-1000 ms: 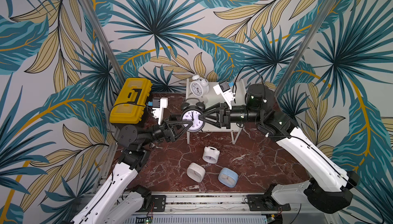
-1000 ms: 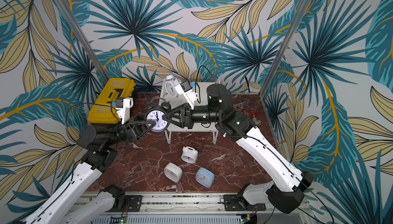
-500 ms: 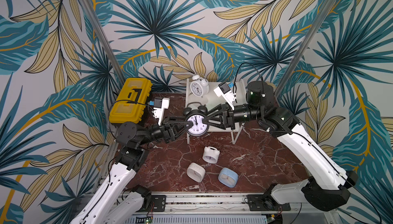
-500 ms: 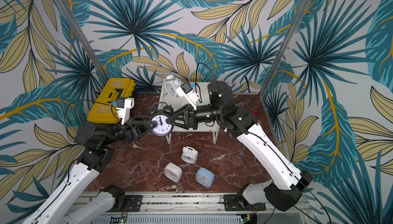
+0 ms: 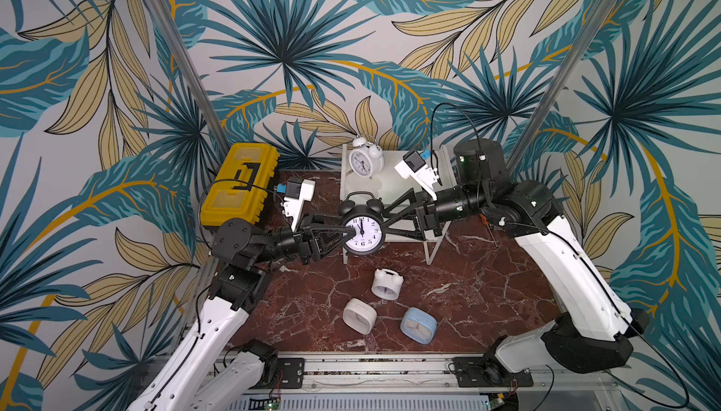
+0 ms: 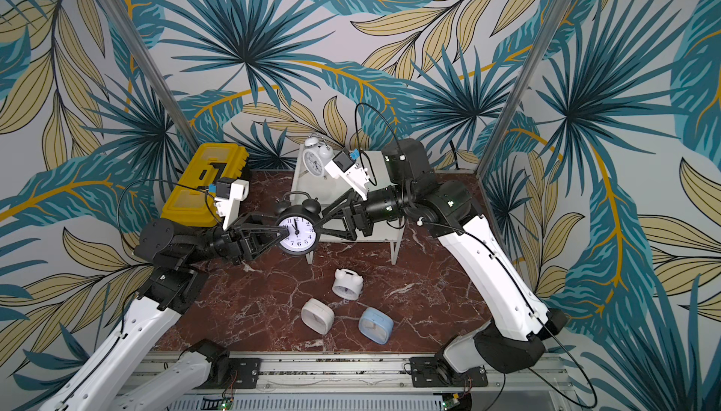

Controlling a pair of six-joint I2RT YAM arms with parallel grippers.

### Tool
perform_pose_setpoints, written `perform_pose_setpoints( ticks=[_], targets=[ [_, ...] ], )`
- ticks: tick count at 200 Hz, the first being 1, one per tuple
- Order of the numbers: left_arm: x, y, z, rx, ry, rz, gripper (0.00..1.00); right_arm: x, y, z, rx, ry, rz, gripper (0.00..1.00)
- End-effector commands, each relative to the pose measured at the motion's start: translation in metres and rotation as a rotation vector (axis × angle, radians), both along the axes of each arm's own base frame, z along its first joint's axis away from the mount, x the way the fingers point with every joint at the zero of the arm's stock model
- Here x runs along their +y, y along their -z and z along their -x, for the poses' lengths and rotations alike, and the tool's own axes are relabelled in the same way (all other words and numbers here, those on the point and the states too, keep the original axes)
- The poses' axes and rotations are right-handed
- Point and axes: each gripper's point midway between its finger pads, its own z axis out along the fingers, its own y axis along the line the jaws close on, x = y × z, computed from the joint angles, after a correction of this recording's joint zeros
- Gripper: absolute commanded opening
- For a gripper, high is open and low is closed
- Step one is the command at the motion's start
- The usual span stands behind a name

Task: Place the alarm clocks on the shelf by style
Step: Pick up the alarm from the center of the board, then adjust the alarm on the shelf.

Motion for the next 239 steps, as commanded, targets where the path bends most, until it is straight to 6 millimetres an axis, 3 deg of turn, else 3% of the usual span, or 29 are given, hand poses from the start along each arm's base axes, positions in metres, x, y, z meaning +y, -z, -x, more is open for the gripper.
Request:
perform_pose_setpoints(
  ticks=[1,30,54,62,84,103,114,124,177,239],
  targets=[
    [0.007,-0.024,0.011,-0.104,-0.019,0.005,0.18,-0.011,-0.005,-0.014,-0.104,0.109,0.026,0.67],
    [0.016,-0.012,0.005,-0.081,-0.08,-0.018,0.17,-0.027,-0.012,-0.056,-0.215,0.332,0.074,0.7],
    [0.026,0.002,-0.007,-0.035,-0.167,-0.05,0.14,-0.032,-0.008,-0.097,-0.241,0.484,0.137,0.5],
    [0.03,0.007,-0.012,-0.02,-0.211,-0.059,0.14,-0.036,-0.008,-0.112,-0.254,0.55,0.164,0.48],
    [0.038,0.011,-0.013,-0.013,-0.269,-0.065,0.14,-0.04,-0.007,-0.143,-0.312,0.658,0.205,0.7],
    [0.042,0.012,-0.015,-0.009,-0.299,-0.064,0.14,-0.029,0.001,-0.156,-0.348,0.629,0.222,0.8],
    [0.042,0.013,-0.017,-0.002,-0.303,-0.064,0.14,-0.025,0.01,-0.166,-0.353,0.634,0.255,0.91],
    [0.042,0.013,-0.018,0.003,-0.3,-0.063,0.14,-0.025,0.015,-0.176,-0.36,0.656,0.284,0.93],
    [0.041,0.014,-0.017,0.016,-0.286,-0.055,0.14,-0.016,0.032,-0.208,-0.387,0.696,0.334,0.93],
    [0.04,0.015,-0.016,0.017,-0.272,-0.052,0.14,-0.014,0.04,-0.217,-0.39,0.701,0.35,0.88]
  ],
)
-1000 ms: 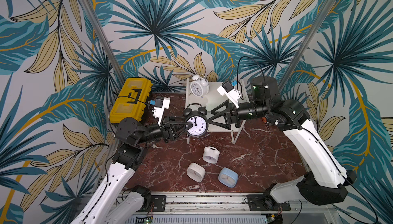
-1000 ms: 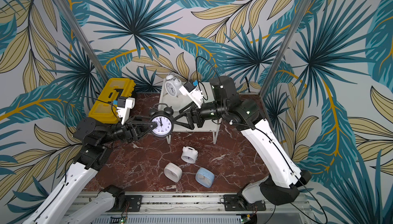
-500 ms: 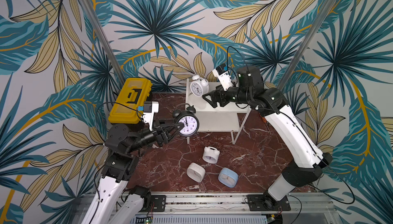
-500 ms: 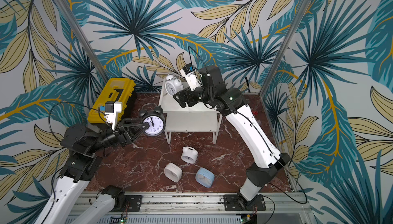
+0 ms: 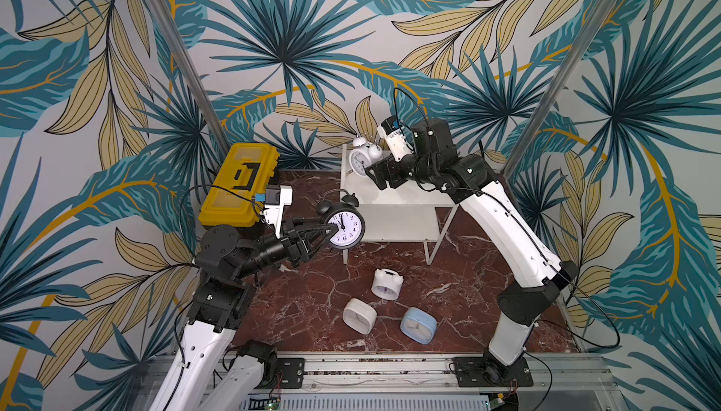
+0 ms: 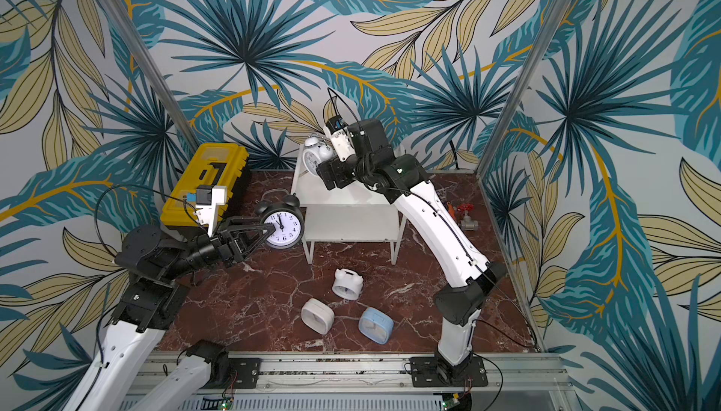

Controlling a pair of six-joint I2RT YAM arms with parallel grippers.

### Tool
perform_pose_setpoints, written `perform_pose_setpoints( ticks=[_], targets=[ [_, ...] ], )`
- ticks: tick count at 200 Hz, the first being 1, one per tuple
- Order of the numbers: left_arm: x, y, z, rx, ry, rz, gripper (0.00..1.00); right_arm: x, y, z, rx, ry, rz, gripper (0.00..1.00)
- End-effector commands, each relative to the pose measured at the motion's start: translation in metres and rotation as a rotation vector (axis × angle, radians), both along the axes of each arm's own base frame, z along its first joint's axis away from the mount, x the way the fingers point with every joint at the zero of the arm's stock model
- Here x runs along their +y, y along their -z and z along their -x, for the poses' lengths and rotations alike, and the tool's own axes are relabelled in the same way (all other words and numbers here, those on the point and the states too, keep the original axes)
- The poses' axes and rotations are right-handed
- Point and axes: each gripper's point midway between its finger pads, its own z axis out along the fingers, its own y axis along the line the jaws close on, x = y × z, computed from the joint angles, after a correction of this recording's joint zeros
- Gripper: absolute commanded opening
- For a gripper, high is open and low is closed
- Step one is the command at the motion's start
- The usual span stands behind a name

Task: Place the alarm clocks on the shelf by style
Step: Adjust the alarm on the shelf.

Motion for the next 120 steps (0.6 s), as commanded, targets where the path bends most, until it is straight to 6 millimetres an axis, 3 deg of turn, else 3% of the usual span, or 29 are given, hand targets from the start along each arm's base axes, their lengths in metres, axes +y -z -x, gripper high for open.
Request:
perform_pose_setpoints(
  ticks=[1,59,120],
  targets=[
    [0.001,-0.003,0.001,-0.03,0.0,0.008,0.14,-0.001,-0.004,-0.007,-0.033,0.018,0.009,0.88],
    [0.0,0.002,-0.002,-0.02,0.006,0.007,0.14,-0.008,0.001,-0.011,-0.025,0.037,0.026,0.69],
    [-0.001,0.003,-0.003,-0.016,0.013,0.011,0.15,-0.01,0.006,-0.013,-0.017,0.041,0.026,0.55]
  ],
)
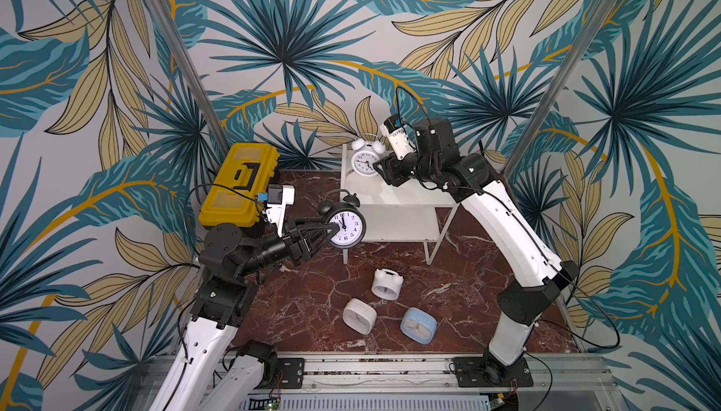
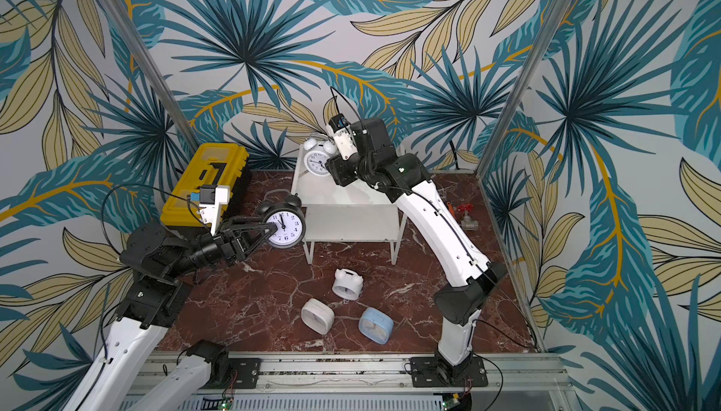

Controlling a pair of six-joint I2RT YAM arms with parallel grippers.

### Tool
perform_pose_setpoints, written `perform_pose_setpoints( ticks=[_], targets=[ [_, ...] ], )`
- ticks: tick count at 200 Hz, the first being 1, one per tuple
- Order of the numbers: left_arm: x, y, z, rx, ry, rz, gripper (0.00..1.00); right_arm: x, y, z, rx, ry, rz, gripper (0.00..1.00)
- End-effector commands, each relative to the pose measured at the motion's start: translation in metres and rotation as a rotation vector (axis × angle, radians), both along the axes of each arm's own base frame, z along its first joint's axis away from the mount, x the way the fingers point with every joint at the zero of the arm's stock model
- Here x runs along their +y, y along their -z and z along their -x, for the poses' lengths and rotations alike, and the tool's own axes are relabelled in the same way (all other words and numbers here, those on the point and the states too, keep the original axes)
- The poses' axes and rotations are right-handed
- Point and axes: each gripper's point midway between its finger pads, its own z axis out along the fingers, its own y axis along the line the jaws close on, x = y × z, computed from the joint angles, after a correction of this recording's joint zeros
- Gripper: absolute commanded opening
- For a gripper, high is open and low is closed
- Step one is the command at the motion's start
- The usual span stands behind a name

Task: Place the alarm clocks on the shelf by style
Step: Adjust the alarm on the shelf, then place the alarm on the shelf.

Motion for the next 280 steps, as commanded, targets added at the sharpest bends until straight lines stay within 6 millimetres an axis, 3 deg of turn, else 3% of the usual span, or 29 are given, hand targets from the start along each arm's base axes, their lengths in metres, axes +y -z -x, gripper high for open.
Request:
perform_pose_setpoints(
  ticks=[1,122,135,164,182,201,213,250,280],
  targets=[
    [0.001,-0.002,0.001,-0.031,0.004,0.009,0.15,-0.002,0.007,-0.008,-0.001,0.018,0.009,0.55],
    [0.001,0.0,-0.004,-0.013,-0.007,0.008,0.18,-0.013,0.006,0.002,0.015,0.037,0.019,0.53],
    [0.002,0.002,-0.008,0.002,-0.024,-0.004,0.26,-0.015,-0.003,0.015,0.007,0.022,-0.002,0.6],
    [-0.001,-0.001,-0.012,0.01,-0.009,-0.01,0.27,-0.03,-0.025,0.063,-0.013,-0.004,-0.074,0.79],
    [-0.005,-0.009,-0.012,0.001,0.031,0.016,0.26,-0.023,-0.033,0.111,0.029,-0.162,-0.195,0.83],
    [-0.011,-0.018,-0.011,-0.01,0.096,0.047,0.25,-0.005,-0.04,0.176,0.142,-0.452,-0.312,0.86],
    [-0.014,-0.019,-0.012,-0.007,0.124,0.05,0.23,0.001,-0.039,0.201,0.234,-0.564,-0.348,0.86],
    [-0.026,-0.021,-0.006,-0.006,0.219,0.035,0.2,0.007,-0.038,0.218,0.369,-0.659,-0.379,0.89],
    [-0.036,-0.03,0.008,-0.035,0.295,0.044,0.17,0.012,-0.04,0.215,0.398,-0.67,-0.381,0.9]
  ],
)
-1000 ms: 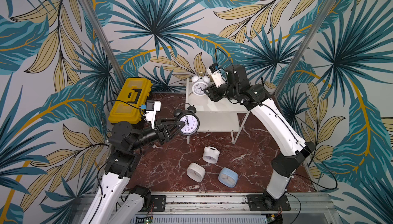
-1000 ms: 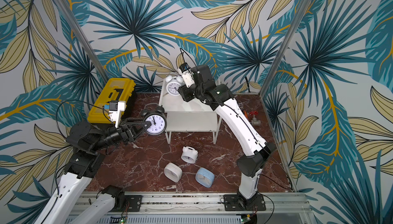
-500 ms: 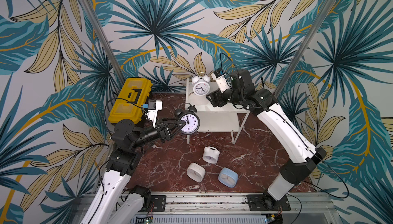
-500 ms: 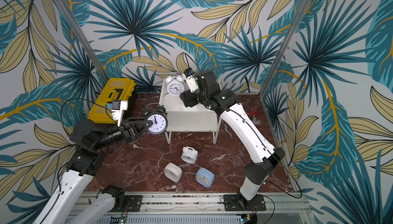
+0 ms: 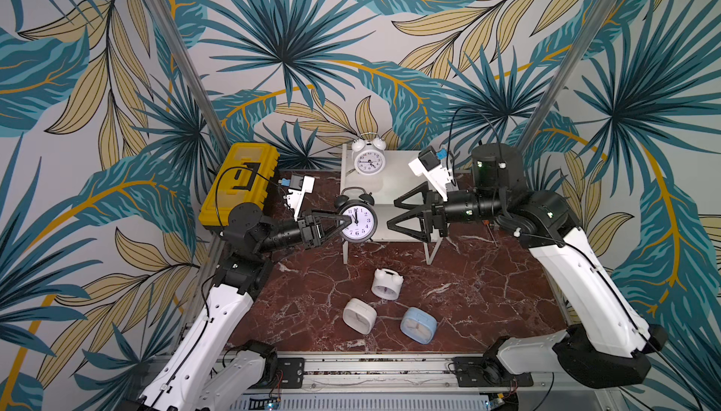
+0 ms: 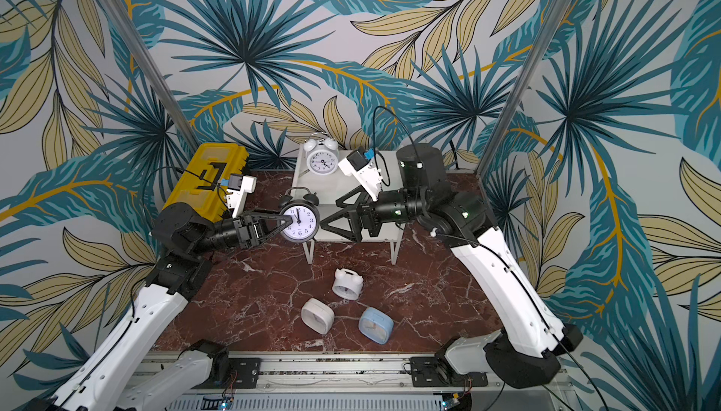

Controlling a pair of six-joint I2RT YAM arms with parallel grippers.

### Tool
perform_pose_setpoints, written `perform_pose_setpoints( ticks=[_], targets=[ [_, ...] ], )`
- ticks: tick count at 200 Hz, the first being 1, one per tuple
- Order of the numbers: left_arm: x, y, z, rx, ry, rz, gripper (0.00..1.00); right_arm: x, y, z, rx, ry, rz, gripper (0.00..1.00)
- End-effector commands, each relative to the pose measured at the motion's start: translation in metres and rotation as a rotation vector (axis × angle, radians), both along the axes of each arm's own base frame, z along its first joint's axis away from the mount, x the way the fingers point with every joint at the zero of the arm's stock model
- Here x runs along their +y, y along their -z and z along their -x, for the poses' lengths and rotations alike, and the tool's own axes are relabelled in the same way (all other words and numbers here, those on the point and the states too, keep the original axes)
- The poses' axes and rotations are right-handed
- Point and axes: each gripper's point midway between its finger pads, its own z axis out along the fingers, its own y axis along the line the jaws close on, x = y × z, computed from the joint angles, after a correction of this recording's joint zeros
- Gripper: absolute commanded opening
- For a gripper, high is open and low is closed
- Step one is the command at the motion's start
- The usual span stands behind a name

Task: Place the alarm clocks on the shelf by style
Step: Place the alarm on the shelf.

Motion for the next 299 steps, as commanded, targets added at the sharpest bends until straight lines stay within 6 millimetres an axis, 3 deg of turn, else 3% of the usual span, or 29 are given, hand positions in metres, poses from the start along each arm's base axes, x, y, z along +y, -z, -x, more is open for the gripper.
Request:
perform_pose_setpoints(
  ticks=[1,30,87,163,180,216,224,241,258,269,280,299],
  targets=[
    [-0.003,-0.045,0.028,-0.158,0.078,0.052,0.17,0.002,0.0,0.014,0.081,-0.071,-0.009,0.9],
    [-0.004,-0.052,0.03,-0.175,0.087,0.073,0.16,0.002,0.005,0.011,0.081,-0.067,0.014,0.91],
    [-0.01,-0.05,0.026,-0.163,0.115,0.067,0.15,0.006,0.012,0.011,0.118,-0.089,0.019,0.81],
    [-0.014,-0.055,0.04,-0.192,0.184,0.082,0.14,0.009,0.018,-0.004,0.111,-0.044,0.033,0.78],
    [-0.013,-0.055,0.041,-0.198,0.181,0.084,0.14,0.011,0.018,-0.001,0.12,-0.058,0.023,0.69],
    [-0.014,-0.05,0.037,-0.191,0.174,0.081,0.16,0.013,0.01,0.01,0.133,-0.118,-0.02,0.38],
    [-0.014,-0.049,0.035,-0.19,0.165,0.081,0.2,0.012,0.007,0.013,0.127,-0.131,-0.035,0.28],
    [-0.015,-0.046,0.029,-0.185,0.136,0.075,0.38,0.011,0.0,0.017,0.111,-0.139,-0.056,0.23],
    [-0.014,-0.044,0.022,-0.182,0.096,0.066,0.67,0.006,-0.001,0.017,0.074,-0.116,-0.046,0.21],
    [-0.013,-0.042,0.016,-0.181,0.059,0.057,0.79,0.002,-0.001,0.015,0.034,-0.086,-0.024,0.2],
    [-0.011,-0.043,0.014,-0.186,0.023,0.056,0.85,-0.006,0.001,0.01,-0.013,-0.034,0.015,0.19],
    [-0.005,-0.05,0.011,-0.211,-0.04,0.07,0.86,-0.024,0.001,-0.002,-0.106,0.057,0.07,0.19]
  ],
)
